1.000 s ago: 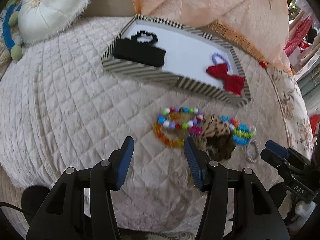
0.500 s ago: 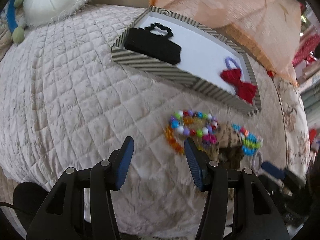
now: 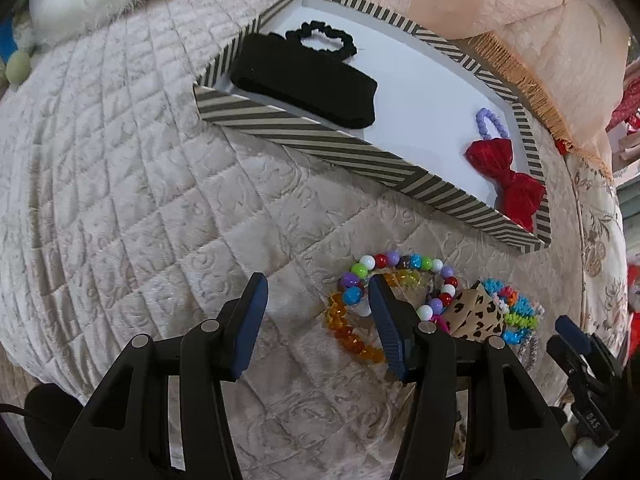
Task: Organize jewelry
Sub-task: 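Close the left gripper on the multicolour bead bracelet while the right gripper grasps the grey braided bracelet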
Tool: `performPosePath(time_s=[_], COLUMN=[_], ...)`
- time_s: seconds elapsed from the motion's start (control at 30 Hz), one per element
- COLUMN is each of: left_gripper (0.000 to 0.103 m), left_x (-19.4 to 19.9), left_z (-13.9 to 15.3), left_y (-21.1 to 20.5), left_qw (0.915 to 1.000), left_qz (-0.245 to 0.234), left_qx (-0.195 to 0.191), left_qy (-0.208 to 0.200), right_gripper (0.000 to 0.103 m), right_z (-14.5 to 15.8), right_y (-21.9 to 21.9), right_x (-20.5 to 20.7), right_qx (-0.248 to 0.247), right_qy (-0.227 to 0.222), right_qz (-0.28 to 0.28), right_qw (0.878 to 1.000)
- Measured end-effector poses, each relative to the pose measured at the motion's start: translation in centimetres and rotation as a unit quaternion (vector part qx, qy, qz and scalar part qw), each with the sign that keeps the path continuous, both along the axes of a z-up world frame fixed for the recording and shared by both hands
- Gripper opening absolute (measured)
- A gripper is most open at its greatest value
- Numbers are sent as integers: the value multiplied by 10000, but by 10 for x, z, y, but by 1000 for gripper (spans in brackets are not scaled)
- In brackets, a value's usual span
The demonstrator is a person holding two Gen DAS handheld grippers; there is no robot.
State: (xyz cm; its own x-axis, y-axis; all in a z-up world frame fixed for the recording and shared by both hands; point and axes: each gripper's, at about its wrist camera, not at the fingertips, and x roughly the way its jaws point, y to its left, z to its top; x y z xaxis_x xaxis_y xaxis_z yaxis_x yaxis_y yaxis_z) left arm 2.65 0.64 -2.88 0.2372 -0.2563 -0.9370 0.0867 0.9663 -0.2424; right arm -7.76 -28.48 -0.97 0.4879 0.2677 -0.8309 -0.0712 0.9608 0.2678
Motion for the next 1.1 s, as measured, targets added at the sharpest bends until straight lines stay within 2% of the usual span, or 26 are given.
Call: performPosePath(time_s=[0.13,0.33,0.57,0.7,0.87,1.0,1.1], left_gripper=[52,52,51,51,36,15,8], left_x=[6,13,16,20,27,34,37], left_z=[-5,-7,-8,-7,-11,-12,-10], left_y=[-6,-10,-20,-25,-39,-45,-50], left_qw=[9999,9999,9999,9999,9995,9993,9991], left_qz=[-28,18,-55,-94,-280,-365,-414], left_qx=[81,-37,-25,-29,102,43,89], left_qy=[72,112,87,82,77,71,12], right_gripper=[47,47,46,41,34,26,18], right_z=[-2,0,-8,-22,-33,-34,-35], right_y=[-3,-8,-6,-8,-8,-6,-8], right_x=[2,-8,-27,-26,-20,-20,-21], right_qx=[217,157,-272,-352,-351,-438,-402], right_qy=[-5,29,76,183,158,41,6], right_qz=[-82,-89,117,123,118,128,76], right_qw=[9997,9998,9995,9991,9992,9990,9992])
